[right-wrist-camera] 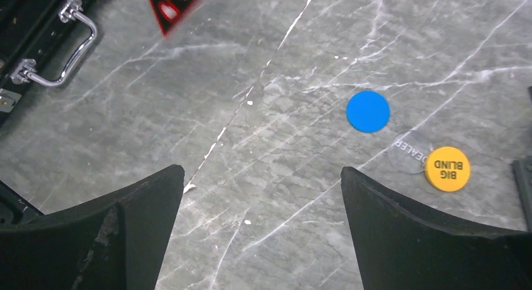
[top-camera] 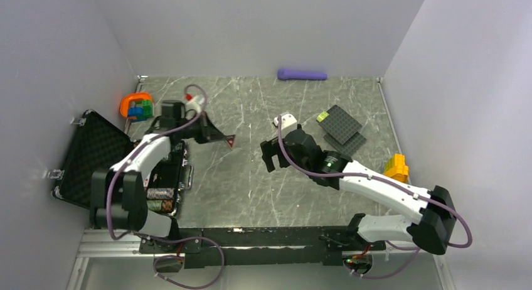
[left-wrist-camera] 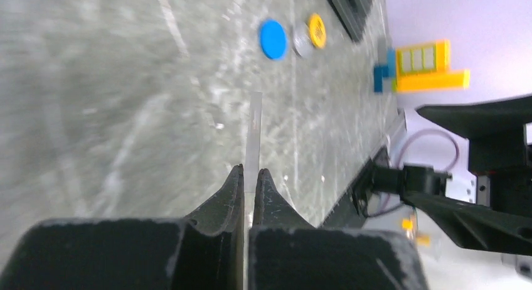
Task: Pack up texas hold em set
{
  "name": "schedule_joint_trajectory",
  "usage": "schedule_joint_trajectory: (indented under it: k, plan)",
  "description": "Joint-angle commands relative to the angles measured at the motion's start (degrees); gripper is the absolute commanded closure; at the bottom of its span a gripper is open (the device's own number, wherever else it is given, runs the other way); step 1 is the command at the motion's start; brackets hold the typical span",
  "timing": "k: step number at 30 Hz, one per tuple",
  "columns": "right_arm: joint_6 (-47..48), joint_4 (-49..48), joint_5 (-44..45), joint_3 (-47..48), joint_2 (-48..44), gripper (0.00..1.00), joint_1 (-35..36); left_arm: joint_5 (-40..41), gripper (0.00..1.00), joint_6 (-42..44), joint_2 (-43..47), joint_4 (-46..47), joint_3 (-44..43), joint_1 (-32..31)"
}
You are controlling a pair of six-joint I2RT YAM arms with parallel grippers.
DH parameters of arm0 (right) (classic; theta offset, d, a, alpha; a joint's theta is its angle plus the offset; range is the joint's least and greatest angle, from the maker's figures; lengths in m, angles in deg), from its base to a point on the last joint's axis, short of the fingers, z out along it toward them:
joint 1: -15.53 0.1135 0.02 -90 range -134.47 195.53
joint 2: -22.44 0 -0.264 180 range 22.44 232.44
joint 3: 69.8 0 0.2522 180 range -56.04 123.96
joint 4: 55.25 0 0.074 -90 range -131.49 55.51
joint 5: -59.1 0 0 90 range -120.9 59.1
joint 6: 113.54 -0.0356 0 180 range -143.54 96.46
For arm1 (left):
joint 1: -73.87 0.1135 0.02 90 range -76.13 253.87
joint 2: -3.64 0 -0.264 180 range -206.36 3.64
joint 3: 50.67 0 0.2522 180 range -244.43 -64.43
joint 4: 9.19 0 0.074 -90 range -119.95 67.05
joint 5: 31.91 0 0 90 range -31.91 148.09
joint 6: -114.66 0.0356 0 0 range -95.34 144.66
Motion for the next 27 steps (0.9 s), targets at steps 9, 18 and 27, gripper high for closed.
schedule_joint_trajectory:
  k: [9,18,27]
  plan:
    - [5.1,-6.6,-2.5,-6.9,-10.8,0.0,-4.2,5.8,1.0,1.0,25.3,-1.2,16.2,37.9]
    - [7.1,-7.2,-6.9,-6.5,-11.8,0.0,-6.3,11.3,1.0,-6.5,37.8,0.8,26.0,58.8]
    - [6.1,-6.0,-8.4,-4.4,-12.3,0.0,-6.3,11.3,1.0,-13.6,41.5,7.0,33.4,68.4]
